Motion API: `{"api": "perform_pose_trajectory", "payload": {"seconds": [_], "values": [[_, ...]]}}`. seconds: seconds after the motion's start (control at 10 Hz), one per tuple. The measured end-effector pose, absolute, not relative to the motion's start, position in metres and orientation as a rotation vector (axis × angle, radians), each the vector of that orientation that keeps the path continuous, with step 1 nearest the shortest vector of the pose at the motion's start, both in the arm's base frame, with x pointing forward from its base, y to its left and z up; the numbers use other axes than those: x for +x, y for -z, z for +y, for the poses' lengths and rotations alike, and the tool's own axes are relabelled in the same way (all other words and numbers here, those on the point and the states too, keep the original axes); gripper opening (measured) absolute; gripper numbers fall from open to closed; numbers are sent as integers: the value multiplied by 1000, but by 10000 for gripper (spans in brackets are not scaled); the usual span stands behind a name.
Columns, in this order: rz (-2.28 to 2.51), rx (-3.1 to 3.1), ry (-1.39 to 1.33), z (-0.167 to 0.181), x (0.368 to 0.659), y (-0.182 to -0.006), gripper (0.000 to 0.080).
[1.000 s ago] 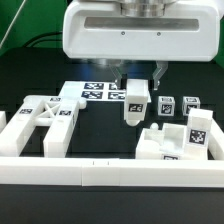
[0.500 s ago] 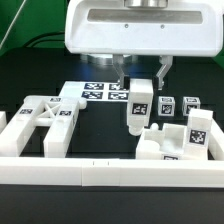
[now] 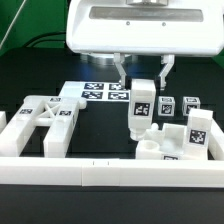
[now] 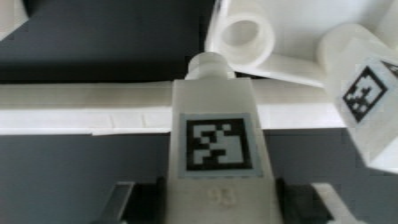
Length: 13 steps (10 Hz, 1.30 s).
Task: Assemble chair
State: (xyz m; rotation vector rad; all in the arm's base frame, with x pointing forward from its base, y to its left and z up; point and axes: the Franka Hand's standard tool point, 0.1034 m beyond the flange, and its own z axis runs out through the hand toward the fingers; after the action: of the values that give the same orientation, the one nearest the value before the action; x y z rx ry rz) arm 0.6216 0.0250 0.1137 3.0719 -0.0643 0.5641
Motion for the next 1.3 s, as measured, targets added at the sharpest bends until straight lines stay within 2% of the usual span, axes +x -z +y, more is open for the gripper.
{"api": "perform_pose_trajectory", "payload": {"seconds": [0.9,1.3], "values": [[-24,3075,-510,35,613,-91,285],[-9,3049,-615,39,619,-91,285]]}}
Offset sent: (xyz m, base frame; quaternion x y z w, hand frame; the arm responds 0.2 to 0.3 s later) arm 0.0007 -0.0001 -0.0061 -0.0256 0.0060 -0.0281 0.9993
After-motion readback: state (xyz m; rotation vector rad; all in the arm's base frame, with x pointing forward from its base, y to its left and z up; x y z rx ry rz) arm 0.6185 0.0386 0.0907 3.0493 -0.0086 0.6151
